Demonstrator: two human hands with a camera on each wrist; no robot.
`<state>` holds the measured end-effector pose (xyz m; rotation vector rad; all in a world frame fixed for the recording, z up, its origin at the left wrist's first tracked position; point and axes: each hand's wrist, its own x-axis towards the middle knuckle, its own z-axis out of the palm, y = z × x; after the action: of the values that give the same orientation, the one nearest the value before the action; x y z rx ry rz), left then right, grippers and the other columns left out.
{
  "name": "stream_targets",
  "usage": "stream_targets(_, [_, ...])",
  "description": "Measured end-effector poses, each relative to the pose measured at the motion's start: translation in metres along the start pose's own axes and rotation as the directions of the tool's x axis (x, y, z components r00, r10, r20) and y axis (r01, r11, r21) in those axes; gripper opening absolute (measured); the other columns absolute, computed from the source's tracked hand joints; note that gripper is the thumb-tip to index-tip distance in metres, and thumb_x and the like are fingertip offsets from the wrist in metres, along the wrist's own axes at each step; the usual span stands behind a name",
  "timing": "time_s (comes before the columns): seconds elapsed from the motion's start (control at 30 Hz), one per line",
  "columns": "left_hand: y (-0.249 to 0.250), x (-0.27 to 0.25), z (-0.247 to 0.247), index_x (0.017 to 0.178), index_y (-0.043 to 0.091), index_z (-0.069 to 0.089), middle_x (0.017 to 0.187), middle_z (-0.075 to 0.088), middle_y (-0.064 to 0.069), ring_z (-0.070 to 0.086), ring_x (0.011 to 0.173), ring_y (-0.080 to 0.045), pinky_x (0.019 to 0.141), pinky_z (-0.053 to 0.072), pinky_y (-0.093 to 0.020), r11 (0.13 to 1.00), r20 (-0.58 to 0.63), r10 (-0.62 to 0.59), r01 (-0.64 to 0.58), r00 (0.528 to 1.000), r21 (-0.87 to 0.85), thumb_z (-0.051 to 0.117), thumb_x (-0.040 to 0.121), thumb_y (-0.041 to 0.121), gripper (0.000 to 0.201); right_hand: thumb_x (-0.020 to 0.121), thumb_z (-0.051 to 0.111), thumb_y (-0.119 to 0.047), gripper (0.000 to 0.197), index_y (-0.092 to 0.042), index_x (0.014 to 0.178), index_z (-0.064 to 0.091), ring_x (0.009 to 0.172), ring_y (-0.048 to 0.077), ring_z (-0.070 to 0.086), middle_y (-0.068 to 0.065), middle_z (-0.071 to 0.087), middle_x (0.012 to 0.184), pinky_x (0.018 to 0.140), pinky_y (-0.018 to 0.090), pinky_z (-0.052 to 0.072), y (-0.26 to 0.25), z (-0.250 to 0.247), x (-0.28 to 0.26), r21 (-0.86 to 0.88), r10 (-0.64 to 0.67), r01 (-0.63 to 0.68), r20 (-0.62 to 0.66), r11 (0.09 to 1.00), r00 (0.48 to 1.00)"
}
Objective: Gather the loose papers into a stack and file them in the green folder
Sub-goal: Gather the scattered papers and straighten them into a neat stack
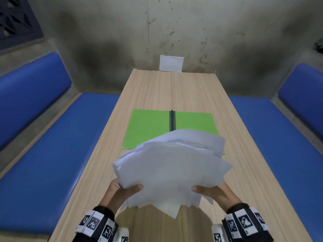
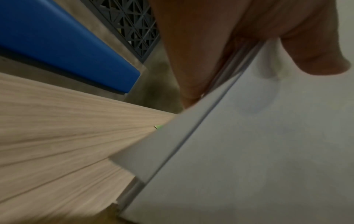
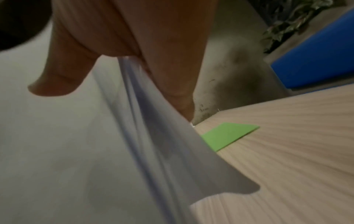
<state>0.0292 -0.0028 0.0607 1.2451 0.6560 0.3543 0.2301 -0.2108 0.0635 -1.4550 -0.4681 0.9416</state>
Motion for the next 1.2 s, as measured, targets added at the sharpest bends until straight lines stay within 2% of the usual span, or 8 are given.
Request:
stream_targets(0.23, [0.007,0.002,0.007,0.095,0.022,0.068,0.097,0.074,-0.007,0.070,0.089,-0.023,0.071,0.054,-0.032,0.999,0.006,0.009,-0.009,1.000,0.054,0.082,0.048,0.026,0.050,0.060,0.080,-0.011,0.032,-0.013,0.091,0.073,0.092,0.027,0.070,0.012,0.074,0.095,0.079,0.037,0.056,0.008,0.006,0.007,0.049,-0.005,0.006,-0.029,0.999,1.000])
stream_targets(0.33, [0.005,0.004,0.013,0.090,0.018,0.070,0.095,0.074,-0.013,0.068,0.092,-0.030,0.076,0.055,-0.041,0.997,-0.065,-0.021,0.026,0.998,0.066,0.077,0.057,0.024,0.035,0.058,0.083,-0.013,0.051,-0.013,0.106,0.064,0.096,0.026,0.069,0.011,0.073,0.101,0.085,0.043,0.055,0.011,0.013,0.012,0.007,-0.016,0.017,-0.098,1.000,0.995])
stream_targets(0.47, [0.011,0.001,0.020,0.092,0.011,0.071,0.097,0.071,-0.022,0.065,0.096,-0.040,0.081,0.053,-0.045,0.998,-0.126,0.022,-0.014,0.992,0.062,0.077,0.053,0.031,0.045,0.070,0.074,0.000,0.037,-0.019,0.100,0.064,0.086,0.015,0.070,0.000,0.076,0.089,0.079,0.031,0.055,0.004,0.017,0.012,-0.069,-0.075,0.064,-0.168,0.996,0.983])
stream_targets(0.6, [0.028,-0.002,0.018,0.094,0.023,0.068,0.085,0.077,0.004,0.070,0.086,-0.016,0.066,0.055,-0.029,0.989,-0.140,0.143,-0.145,0.980,0.001,0.077,0.067,0.009,0.031,0.074,0.069,0.005,0.027,-0.021,0.083,0.066,0.066,-0.001,0.068,-0.014,0.075,0.070,0.058,0.014,0.053,-0.032,0.019,0.002,-0.113,-0.220,0.203,-0.169,0.973,0.961])
stream_targets(0.7, [0.035,-0.003,0.016,0.097,0.037,0.062,0.086,0.074,0.016,0.069,0.078,-0.001,0.062,0.052,-0.020,0.977,-0.112,0.212,-0.213,0.971,0.003,0.082,0.063,0.019,0.043,0.072,0.070,0.007,0.031,-0.023,0.080,0.064,0.061,-0.006,0.065,-0.019,0.072,0.066,0.054,0.010,0.050,-0.045,0.018,0.000,-0.101,-0.311,0.298,-0.167,0.949,0.936])
stream_targets(0.87, [0.022,0.005,0.009,0.095,0.025,0.071,0.100,0.074,-0.008,0.069,0.092,-0.019,0.081,0.055,-0.041,0.981,-0.064,0.179,-0.173,0.982,0.087,0.088,0.032,0.048,0.069,0.063,0.079,-0.006,0.036,-0.011,0.096,0.067,0.083,0.012,0.071,-0.002,0.077,0.087,0.066,0.020,0.054,-0.030,0.016,0.001,-0.085,-0.261,0.251,-0.147,0.964,0.954])
stream_targets(1.0, [0.012,0.012,0.009,0.088,0.018,0.070,0.084,0.076,0.004,0.068,0.083,-0.012,0.065,0.055,-0.020,0.978,-0.064,0.151,-0.140,0.986,0.153,0.083,0.048,0.036,0.046,0.038,0.089,-0.043,0.082,-0.008,0.108,0.063,0.093,0.020,0.069,0.009,0.073,0.101,0.073,0.031,0.057,-0.017,0.007,0.007,-0.062,-0.252,0.244,-0.188,0.968,0.949])
stream_targets(1.2, [0.021,0.009,0.020,0.100,0.027,0.064,0.086,0.075,0.014,0.069,0.078,0.000,0.062,0.052,-0.014,0.966,0.009,0.186,-0.185,0.982,0.179,0.078,0.054,0.032,0.048,0.054,0.086,-0.020,0.056,-0.009,0.104,0.063,0.087,0.018,0.070,0.007,0.075,0.096,0.064,0.023,0.055,-0.008,-0.002,0.017,-0.040,-0.213,0.209,-0.217,0.977,0.953])
